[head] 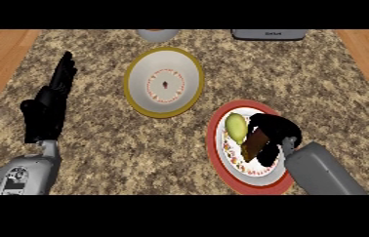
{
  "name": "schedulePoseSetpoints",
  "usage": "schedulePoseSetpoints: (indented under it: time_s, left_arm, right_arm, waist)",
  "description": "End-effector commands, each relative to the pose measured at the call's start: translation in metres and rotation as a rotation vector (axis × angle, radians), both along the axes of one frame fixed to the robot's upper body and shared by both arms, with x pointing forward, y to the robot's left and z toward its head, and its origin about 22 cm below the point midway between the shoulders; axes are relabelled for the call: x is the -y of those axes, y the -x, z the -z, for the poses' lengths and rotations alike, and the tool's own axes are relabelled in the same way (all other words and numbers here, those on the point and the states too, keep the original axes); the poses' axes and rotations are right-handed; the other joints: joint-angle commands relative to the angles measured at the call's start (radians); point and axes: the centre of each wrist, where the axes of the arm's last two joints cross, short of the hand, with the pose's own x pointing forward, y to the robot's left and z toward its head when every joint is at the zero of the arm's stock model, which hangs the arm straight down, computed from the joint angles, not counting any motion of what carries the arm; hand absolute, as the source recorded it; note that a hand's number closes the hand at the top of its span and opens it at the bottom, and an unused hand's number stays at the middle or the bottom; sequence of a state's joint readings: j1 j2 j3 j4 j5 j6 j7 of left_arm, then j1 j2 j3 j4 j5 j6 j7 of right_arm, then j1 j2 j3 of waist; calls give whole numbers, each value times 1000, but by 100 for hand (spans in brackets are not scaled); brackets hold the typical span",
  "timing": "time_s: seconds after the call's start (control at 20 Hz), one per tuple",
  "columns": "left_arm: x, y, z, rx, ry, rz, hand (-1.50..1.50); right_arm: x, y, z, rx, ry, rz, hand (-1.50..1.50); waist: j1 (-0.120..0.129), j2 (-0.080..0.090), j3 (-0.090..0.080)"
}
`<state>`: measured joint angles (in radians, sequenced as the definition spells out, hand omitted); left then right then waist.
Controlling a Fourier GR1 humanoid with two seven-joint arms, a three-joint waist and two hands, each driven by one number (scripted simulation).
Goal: Pick the sweet potato from the plate and place it in the bowl
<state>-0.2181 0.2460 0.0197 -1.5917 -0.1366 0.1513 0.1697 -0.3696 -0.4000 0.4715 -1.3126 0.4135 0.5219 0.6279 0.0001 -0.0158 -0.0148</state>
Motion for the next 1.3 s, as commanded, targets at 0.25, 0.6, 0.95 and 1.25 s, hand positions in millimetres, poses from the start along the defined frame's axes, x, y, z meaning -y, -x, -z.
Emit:
schedulePoseSetpoints:
  time_s: [0.25, 0.6, 0.95, 1.25]
  left_arm:
    - [15, -5, -5, 3, -2, 85, 0]
    - [23, -11, -5, 3, -2, 108, 0]
    - [24, -13, -2, -14, -9, 73, 0]
    - [9, -14, -5, -15, -19, 53, 0]
  right_arm:
    - [-191, 79, -34, 221, -286, -467, 150]
    - [-219, 135, -53, 428, -532, -473, 150]
    - [-227, 156, -77, 676, -723, -282, 150]
    - [-238, 152, -82, 815, -685, -114, 150]
  waist:
    - [100, 12, 16]
    - [102, 13, 16]
    - [67, 3, 13]
    - [54, 2, 12]
